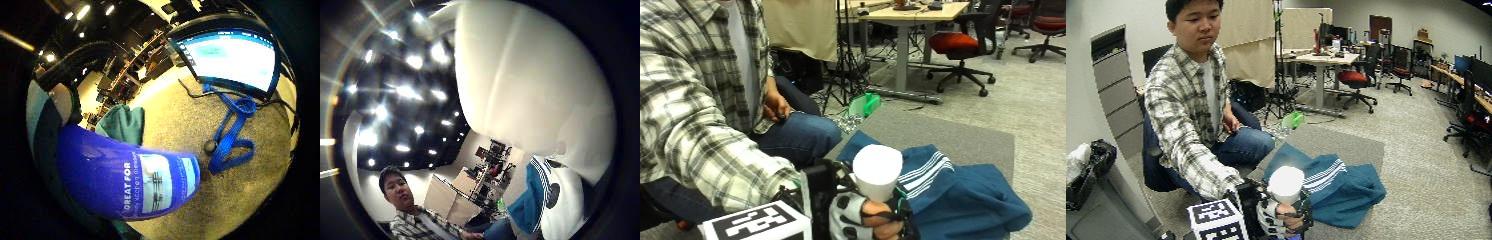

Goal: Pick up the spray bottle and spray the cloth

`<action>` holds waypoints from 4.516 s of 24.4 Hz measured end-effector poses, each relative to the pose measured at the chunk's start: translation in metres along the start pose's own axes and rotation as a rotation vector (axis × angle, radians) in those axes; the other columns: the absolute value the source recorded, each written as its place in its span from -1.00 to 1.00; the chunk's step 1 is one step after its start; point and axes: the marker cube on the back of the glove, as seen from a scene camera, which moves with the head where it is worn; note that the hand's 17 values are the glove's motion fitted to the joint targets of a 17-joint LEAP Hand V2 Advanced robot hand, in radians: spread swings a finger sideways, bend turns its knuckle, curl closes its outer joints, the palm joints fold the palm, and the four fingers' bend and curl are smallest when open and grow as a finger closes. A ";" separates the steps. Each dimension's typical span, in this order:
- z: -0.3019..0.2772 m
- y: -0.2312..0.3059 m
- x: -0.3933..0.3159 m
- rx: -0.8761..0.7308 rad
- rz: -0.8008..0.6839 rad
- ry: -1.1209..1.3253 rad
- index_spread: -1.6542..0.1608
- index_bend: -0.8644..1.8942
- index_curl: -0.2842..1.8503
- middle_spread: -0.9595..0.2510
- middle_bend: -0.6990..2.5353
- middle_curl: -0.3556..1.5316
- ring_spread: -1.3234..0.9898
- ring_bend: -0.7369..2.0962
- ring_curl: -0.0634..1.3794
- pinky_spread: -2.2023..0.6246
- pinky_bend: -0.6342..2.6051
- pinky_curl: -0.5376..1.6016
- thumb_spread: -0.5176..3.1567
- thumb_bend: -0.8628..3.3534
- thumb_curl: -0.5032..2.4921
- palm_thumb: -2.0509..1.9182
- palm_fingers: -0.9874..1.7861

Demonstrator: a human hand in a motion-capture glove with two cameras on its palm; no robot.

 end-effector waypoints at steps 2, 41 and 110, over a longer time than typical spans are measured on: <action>0.003 0.003 -0.003 -0.016 -0.008 0.023 0.50 -0.25 -0.40 0.31 -0.28 -0.12 -0.02 -0.07 -0.33 0.48 -0.25 -0.18 -0.52 -0.60 -0.23 0.62 0.55; 0.107 -0.009 -0.120 -0.488 -0.397 0.770 0.49 -0.26 -0.30 0.29 -0.29 -0.05 -0.04 -0.08 -0.25 0.45 -0.27 -0.13 -0.58 -0.60 -0.18 0.61 0.57; 0.095 -0.017 -0.106 -0.397 -0.100 0.530 0.50 -0.27 -0.27 0.29 -0.30 -0.01 -0.04 -0.09 -0.23 0.45 -0.29 -0.11 -0.58 -0.60 -0.16 0.61 0.55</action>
